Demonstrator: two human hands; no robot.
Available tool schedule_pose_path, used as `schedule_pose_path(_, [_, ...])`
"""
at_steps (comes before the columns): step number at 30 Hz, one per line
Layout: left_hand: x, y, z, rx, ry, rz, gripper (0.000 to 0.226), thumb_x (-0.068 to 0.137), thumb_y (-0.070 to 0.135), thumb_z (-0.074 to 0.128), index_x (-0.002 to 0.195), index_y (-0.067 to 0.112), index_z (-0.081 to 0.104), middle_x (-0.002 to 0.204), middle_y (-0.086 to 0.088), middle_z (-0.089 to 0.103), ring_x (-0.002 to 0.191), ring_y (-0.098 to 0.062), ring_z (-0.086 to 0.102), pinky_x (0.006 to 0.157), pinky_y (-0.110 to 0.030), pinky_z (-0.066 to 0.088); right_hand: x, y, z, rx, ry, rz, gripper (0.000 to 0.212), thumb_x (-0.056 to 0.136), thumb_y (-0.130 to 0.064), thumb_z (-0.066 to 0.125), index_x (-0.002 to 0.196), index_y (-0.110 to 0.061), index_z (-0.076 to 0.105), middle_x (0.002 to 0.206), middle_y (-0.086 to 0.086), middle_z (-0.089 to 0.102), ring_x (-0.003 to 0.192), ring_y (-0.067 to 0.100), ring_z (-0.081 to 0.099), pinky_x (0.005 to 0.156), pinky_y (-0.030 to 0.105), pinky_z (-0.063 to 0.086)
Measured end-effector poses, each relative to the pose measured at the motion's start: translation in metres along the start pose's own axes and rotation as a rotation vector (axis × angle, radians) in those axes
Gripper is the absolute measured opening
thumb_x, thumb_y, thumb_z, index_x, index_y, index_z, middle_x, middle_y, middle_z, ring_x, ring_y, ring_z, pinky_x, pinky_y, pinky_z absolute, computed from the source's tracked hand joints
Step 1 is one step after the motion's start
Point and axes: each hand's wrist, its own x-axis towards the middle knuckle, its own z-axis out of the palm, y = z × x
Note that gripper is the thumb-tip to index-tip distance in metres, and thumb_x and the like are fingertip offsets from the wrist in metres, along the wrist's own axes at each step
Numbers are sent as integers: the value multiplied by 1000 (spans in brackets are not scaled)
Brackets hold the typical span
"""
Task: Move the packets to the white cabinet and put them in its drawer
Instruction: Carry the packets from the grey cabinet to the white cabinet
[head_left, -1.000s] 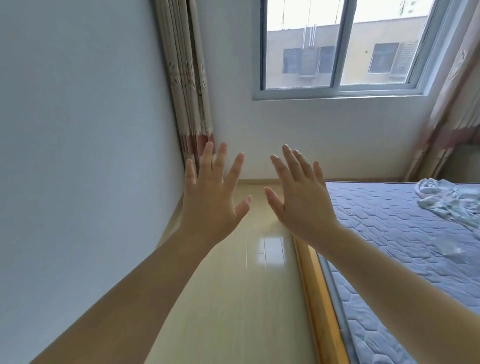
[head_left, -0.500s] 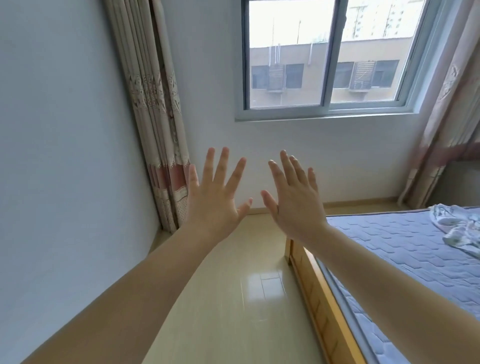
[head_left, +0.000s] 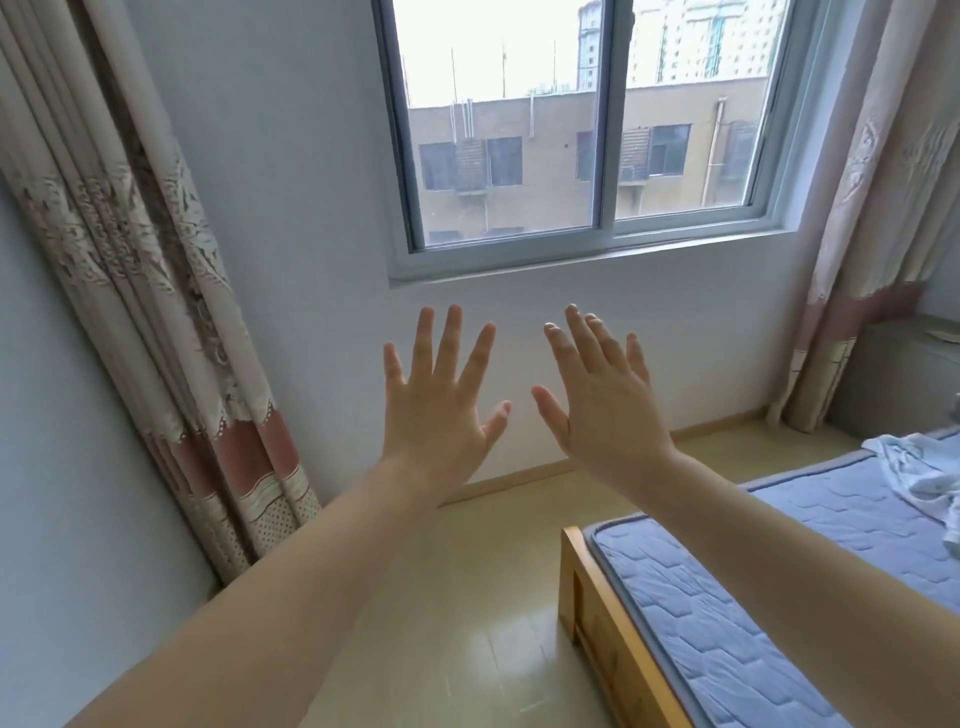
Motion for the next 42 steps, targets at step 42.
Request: schedule_pose_path(42, [928, 331, 555, -492, 28, 788, 75, 95, 57, 29, 151, 31, -14, 159, -1, -20, 144, -25, -26, 114, -54, -10, 488, 664, 517, -620, -128, 689, 64, 90, -45, 31, 134, -4, 50, 143, 20, 44, 130, 36, 45, 101, 61, 35])
